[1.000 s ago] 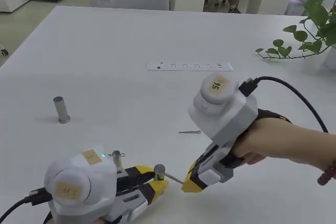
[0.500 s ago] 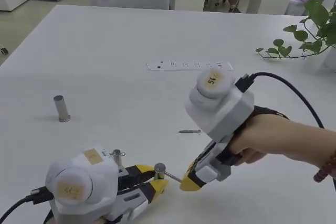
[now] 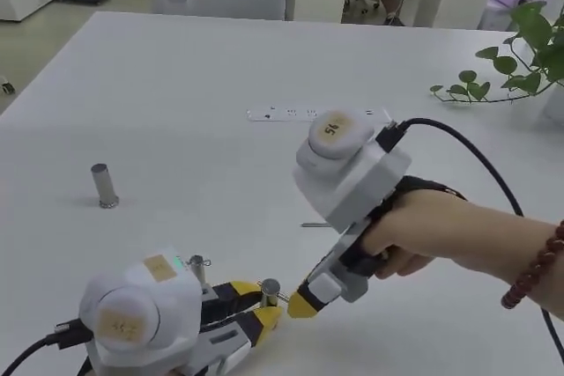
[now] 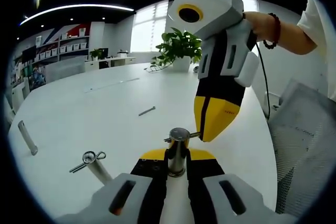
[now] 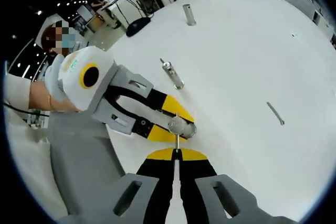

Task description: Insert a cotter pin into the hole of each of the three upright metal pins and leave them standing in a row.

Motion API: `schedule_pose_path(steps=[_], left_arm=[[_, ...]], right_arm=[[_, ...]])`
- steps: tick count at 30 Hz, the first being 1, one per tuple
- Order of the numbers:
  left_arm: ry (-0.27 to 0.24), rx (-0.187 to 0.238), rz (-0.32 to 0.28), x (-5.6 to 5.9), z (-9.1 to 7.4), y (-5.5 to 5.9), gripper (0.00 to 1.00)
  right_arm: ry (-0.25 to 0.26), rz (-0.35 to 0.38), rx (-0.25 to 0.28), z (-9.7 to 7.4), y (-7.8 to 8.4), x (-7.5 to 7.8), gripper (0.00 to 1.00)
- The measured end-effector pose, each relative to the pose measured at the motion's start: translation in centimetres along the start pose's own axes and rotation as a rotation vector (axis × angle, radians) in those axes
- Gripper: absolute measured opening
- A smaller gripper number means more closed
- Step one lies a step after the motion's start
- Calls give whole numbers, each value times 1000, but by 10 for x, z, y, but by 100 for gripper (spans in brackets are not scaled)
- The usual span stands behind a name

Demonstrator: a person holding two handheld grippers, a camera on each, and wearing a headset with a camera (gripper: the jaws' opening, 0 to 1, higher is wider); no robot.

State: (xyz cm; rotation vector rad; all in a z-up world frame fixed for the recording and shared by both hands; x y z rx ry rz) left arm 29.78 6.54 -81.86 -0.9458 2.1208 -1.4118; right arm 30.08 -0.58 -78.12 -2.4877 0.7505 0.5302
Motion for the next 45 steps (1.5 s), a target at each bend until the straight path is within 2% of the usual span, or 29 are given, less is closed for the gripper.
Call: schedule_pose_path(steps=[17,42,45], left_arm=[[-12,2,3,1,1,0,11],[-21,7,-1,1,1,1,11],[-22,6,-1,1,1,1,11]], right_arm=[[26,-29,7,3,-7,1,3],[8,-16,53,3,-8,-1,5],[11,-25,57,3,-7,-2,8]])
Point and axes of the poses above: the centre of the closed fingertips' face, and the gripper's own axes: z roughly forward along the fingers, x roughly to its right, y roughly out of its underside, the point moved 5 cm from there along -z, roughly backward along the fingers, and after that the axes turned 12 degrees about -y, right-handed, at the moved point
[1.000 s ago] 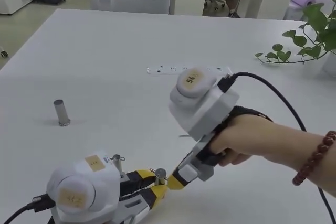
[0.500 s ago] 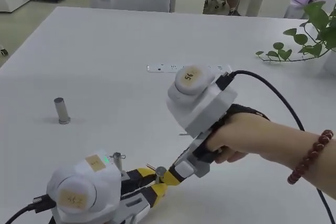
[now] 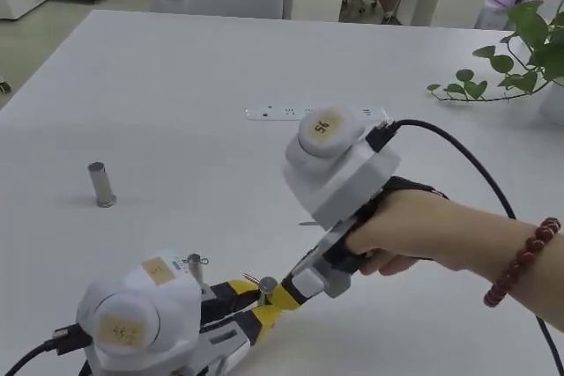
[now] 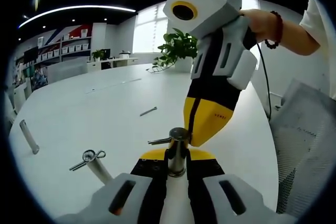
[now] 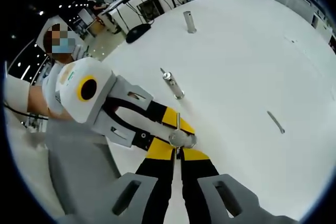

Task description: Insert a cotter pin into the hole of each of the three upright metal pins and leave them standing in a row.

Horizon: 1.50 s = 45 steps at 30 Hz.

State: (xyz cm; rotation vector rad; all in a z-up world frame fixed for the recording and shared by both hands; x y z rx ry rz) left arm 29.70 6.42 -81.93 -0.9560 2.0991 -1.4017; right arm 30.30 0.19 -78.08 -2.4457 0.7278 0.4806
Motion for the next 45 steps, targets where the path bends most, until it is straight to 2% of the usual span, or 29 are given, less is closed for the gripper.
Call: schedule_pose_path(steps=[2,16,22,28,38,45], left_arm=[[-1,-1,0,0,0,0,11],[-1,-3,-5,0,0,0,12],[0,-4,-8,0,1,0,12],[1,-2,-5,0,1,0,12],[-5,-2,-5,0,1,0,11],[-7,-3,0,0,1,0,11]], right_arm=[[1,-6,2,1,1,-1,11],[22,-28,8,-7,10,-1,10],[30,-66,1,-6,9,0,5],[36,-96,-5,-5,6,0,5],[46,-118,-14,-4,4,0,5],[46,-114,2,-3,3,0,5]])
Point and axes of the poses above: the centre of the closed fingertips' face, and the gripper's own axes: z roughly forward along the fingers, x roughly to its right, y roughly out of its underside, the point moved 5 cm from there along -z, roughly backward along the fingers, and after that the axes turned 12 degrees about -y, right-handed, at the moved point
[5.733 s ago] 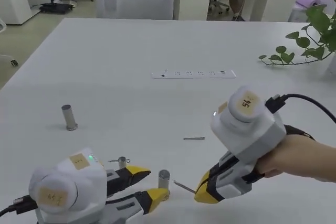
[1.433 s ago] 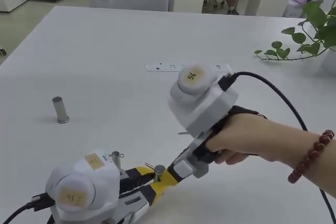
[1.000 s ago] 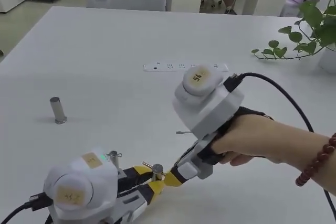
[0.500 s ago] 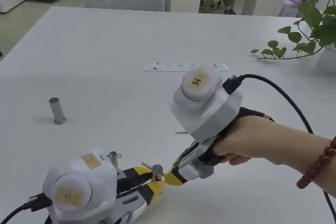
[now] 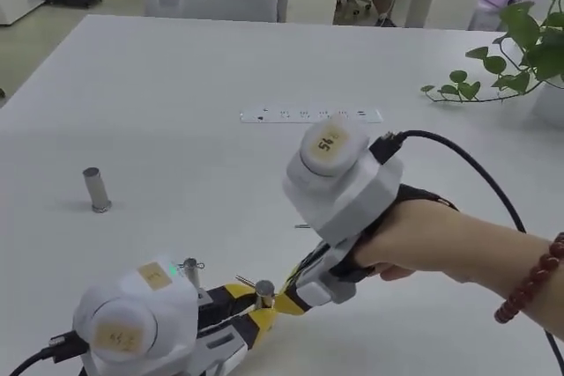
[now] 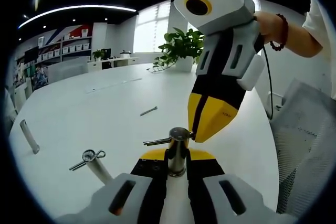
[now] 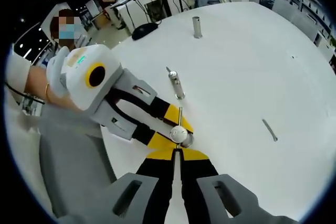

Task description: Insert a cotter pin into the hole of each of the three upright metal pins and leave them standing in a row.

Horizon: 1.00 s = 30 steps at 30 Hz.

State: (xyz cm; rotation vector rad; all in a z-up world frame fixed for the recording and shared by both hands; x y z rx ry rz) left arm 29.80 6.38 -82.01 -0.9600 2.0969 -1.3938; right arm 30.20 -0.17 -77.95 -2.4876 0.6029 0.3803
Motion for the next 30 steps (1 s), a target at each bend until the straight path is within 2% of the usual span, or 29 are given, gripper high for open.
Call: schedule_pose_path(steps=[4,7,11,22,30], left_arm=[[-2,-1,4,0,0,0,12],[-3,0,5,1,0,0,12],[1,-2,-6,0,0,0,12],[-2,-4,-39,-4,-1,-1,20],[1,-20,-48,-5,-7,3,27]], right_arm=[[-1,-9,10,-1,-1,0,7],[11,-47,-5,0,0,0,8],[16,-58,-8,1,0,1,12],[38,-85,45,-3,-6,3,18],[44,-105,76,-3,-10,1,22]])
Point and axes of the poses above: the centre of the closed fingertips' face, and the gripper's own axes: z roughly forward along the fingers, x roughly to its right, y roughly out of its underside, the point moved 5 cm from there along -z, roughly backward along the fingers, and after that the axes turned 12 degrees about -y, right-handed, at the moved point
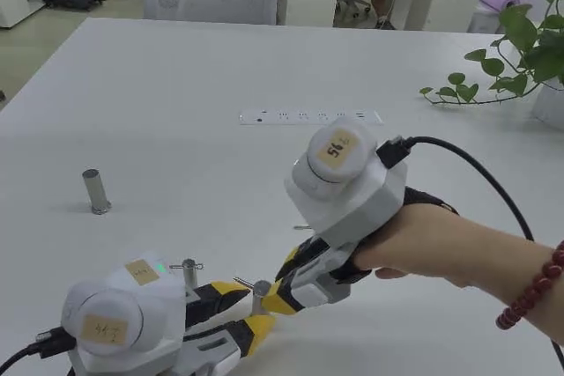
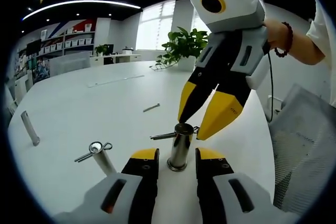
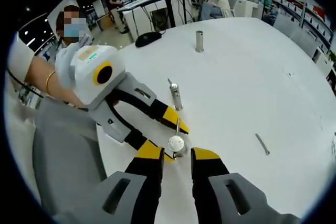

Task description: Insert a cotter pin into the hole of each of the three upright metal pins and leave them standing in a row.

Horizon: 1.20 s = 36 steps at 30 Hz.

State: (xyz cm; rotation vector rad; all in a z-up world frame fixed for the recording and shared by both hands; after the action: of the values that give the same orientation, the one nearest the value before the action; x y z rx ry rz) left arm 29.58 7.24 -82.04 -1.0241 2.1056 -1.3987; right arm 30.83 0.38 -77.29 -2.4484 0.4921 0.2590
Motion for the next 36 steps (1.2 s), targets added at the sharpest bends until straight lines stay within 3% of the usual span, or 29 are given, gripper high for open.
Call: schedule_pose_path(steps=[16,36], left_arm=[[9,14,-30,-1,-25,6,41],[28,29,-49,4,-56,2,54]], right_arm=[[7,-12,18,8,-5,-1,25],[6,-43,-3,17,-5,2,18]])
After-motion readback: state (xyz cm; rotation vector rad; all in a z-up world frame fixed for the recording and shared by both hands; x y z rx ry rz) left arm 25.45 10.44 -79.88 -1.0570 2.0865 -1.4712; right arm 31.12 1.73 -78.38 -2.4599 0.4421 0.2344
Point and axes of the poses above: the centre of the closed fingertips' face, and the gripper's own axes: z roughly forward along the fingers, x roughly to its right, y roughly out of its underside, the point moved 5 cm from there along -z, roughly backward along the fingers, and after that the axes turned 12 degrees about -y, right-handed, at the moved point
